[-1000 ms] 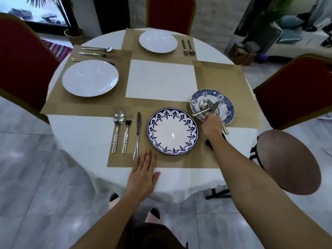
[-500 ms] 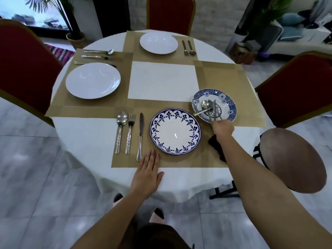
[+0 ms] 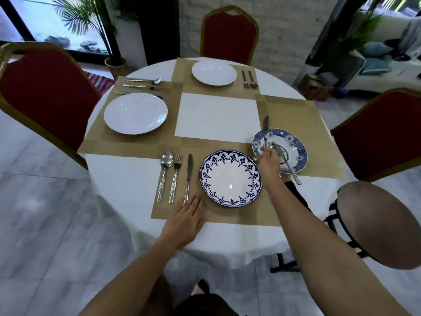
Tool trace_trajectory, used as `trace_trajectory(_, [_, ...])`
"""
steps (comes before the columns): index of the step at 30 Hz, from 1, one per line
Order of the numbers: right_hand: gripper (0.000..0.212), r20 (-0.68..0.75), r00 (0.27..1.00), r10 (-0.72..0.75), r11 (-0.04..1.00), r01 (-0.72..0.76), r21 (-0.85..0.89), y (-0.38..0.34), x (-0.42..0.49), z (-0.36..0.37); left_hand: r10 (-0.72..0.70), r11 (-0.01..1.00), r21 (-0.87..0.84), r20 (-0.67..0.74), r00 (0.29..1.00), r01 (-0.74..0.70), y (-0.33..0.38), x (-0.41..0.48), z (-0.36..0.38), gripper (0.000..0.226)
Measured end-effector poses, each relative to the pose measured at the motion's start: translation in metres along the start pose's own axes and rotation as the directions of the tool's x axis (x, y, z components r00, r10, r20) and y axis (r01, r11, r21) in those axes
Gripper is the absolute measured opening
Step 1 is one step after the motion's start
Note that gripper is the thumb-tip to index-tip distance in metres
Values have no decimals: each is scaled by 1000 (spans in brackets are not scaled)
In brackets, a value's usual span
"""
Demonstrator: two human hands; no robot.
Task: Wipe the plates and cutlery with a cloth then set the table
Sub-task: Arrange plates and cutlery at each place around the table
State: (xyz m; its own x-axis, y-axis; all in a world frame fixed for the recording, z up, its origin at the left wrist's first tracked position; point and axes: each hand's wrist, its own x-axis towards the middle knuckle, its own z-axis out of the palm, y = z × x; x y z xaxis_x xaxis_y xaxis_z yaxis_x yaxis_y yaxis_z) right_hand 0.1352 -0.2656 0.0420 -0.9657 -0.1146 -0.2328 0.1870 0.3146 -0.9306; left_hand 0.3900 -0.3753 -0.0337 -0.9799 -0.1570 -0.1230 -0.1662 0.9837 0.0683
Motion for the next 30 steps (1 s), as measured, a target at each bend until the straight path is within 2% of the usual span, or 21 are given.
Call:
trace_trajectory(3, [20, 40, 998, 53, 990, -58, 126, -18, -8, 25, 51, 996, 70, -18, 999, -50, -28, 4, -13, 58])
trace_trajectory(6, [18, 160, 986, 55, 979, -85, 187, -37, -17, 52, 13, 988, 152, -59, 998, -4, -63, 10, -33, 56])
trace_trajectory(11, [14, 370, 929, -35, 993, -9, 117, -62, -31, 104, -127, 977, 160, -102, 987, 142, -125, 23, -87, 64])
trace_trajectory(15, [9, 421, 903, -81, 997, 68, 46, -82, -42, 157, -207, 966, 121, -175, 963, 229, -184, 35, -116, 69])
trace_trajectory(18, [12, 374, 918, -131, 990, 140, 2, -98, -51, 198, -232, 952, 145, -235, 944, 271, -233, 43, -142, 61])
trace_trajectory(21, [19, 267, 941, -210, 974, 224, -21, -113, -61, 244, -218, 950, 186, -181, 959, 251, -292, 43, -172, 58])
trace_trajectory(26, [25, 85, 975, -204, 978, 200, 51, -146, -88, 309, -115, 963, 216, -223, 968, 164, -370, 38, -210, 59])
trace_trajectory(30, [26, 18, 974, -227, 974, 227, -2, -156, -99, 354, -72, 970, 215, -197, 978, 114, -413, 40, -226, 57])
